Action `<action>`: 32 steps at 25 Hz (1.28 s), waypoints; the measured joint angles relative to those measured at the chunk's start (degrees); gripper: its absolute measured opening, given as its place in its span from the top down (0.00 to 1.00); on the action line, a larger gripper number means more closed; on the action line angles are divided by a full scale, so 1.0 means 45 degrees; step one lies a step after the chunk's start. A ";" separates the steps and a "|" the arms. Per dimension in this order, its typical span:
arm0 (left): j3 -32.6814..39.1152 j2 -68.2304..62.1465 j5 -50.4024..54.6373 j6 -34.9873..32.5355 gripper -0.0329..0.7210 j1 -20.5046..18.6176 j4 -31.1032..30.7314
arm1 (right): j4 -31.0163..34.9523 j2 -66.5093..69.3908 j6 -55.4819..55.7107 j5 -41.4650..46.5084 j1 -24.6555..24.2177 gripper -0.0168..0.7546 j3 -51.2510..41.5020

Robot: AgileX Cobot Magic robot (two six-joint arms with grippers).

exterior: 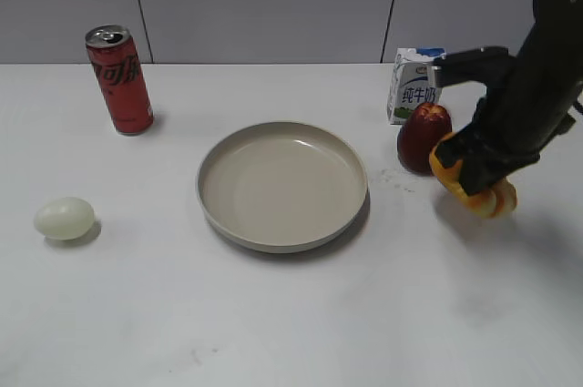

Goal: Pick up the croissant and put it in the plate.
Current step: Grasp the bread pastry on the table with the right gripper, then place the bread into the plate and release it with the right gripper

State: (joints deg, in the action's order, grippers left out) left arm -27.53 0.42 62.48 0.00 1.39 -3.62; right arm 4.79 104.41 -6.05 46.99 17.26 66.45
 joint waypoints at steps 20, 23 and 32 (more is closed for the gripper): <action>0.0000 0.0000 0.0000 0.0000 0.22 0.0000 0.0000 | -0.1162 0.4937 -0.1730 0.2324 0.5371 0.87 0.8600; 0.0000 0.0000 0.0000 0.0000 0.22 0.0000 0.0000 | -0.1203 0.5864 -0.1730 0.2983 0.5371 0.87 0.9238; 0.0000 0.0000 0.0000 0.0000 0.22 0.0000 0.0000 | -0.0621 0.6323 -0.1730 0.3288 0.5371 0.27 0.9458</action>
State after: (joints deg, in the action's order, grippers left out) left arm -27.53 0.42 62.48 0.00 1.39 -3.62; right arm 2.00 132.86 -13.83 61.79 41.43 109.01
